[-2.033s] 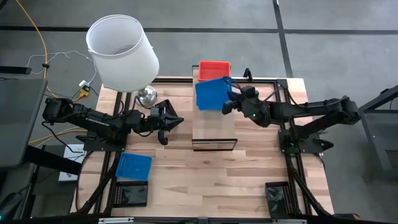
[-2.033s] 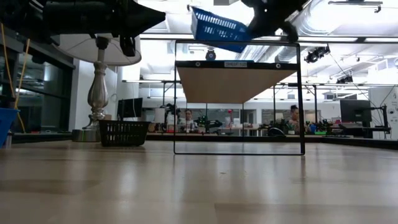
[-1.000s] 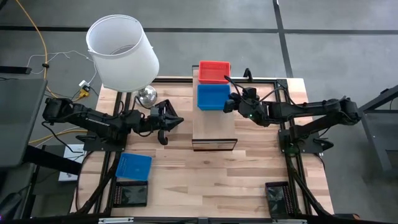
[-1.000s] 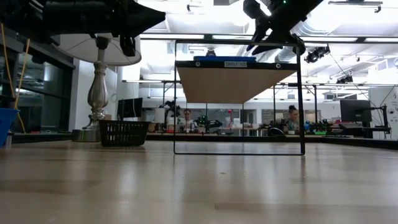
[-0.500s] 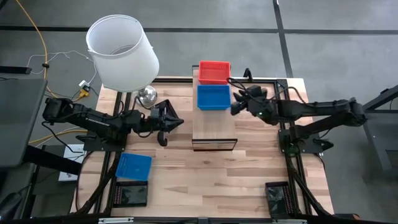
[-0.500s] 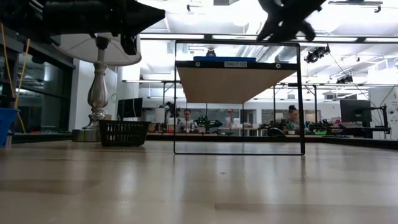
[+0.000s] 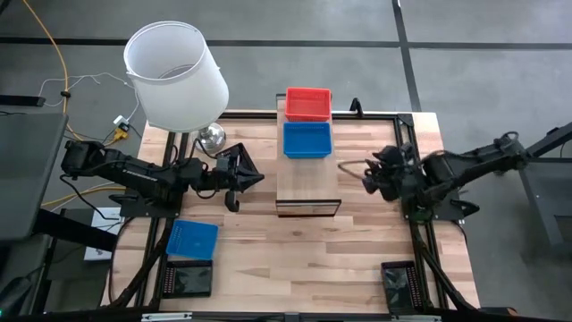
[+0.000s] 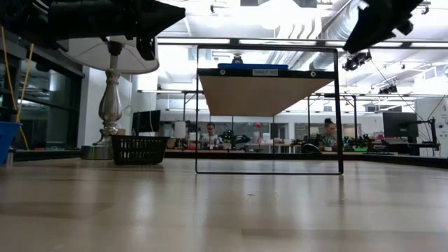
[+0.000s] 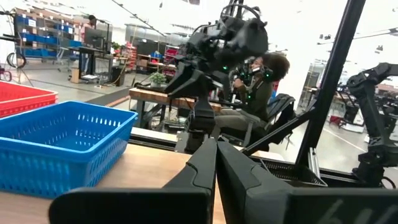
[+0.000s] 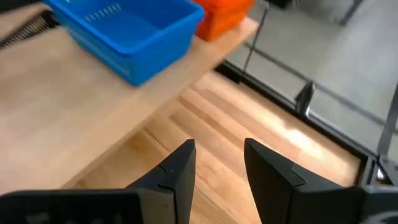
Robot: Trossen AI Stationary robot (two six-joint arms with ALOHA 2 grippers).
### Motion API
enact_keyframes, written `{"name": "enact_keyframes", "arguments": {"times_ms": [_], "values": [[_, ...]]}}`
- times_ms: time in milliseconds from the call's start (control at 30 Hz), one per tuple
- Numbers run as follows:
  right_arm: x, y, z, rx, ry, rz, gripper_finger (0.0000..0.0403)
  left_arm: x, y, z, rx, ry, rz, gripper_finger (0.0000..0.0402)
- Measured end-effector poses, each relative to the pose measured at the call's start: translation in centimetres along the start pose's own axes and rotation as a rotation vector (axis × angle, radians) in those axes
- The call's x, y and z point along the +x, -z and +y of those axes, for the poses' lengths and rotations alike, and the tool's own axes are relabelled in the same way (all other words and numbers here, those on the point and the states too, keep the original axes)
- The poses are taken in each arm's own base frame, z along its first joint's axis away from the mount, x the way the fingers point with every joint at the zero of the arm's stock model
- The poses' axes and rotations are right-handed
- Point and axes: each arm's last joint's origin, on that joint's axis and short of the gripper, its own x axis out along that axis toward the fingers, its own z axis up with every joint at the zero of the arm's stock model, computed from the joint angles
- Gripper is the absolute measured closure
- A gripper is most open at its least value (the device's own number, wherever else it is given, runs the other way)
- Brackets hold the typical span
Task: Stack baskets on shelf by color
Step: Stack the blue bin on top of the blue bin on the shelf
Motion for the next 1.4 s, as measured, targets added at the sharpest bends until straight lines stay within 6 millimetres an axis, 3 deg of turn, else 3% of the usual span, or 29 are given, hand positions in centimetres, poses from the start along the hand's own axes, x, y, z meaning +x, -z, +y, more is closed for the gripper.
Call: {"name": "enact_keyframes", "arguments": {"times_ms": [133,367,600,833,1100,1400], "values": [[-0.2,2.3,1.0,-0.046,-0.038,-0.091,0.0276,0.0,0.0,0.0,-0.009,0.000,0.001,0.0401],[2.1,7.2,2.0,-0.048,-0.178,-0.020,0.0276,0.0,0.1,-0.3,-0.017,0.011,0.009,0.0402],[4.0,9.6,3.3,-0.054,-0.423,-0.109,0.0277,0.0,0.1,-0.3,-0.002,0.009,0.009,0.0401],[6.2,9.3,3.0,-0.024,-0.518,-0.301,0.0277,0.0,0.1,-0.3,0.000,0.007,0.009,0.0401],[6.7,7.7,2.1,-0.066,-0.732,-0.602,0.0277,0.0,0.1,-0.3,-0.001,0.007,0.009,0.0402],[6.9,8.2,1.7,-0.087,-0.738,-0.644,0.0277,-0.1,0.3,-1.3,-0.020,0.068,0.026,0.0401]]}}
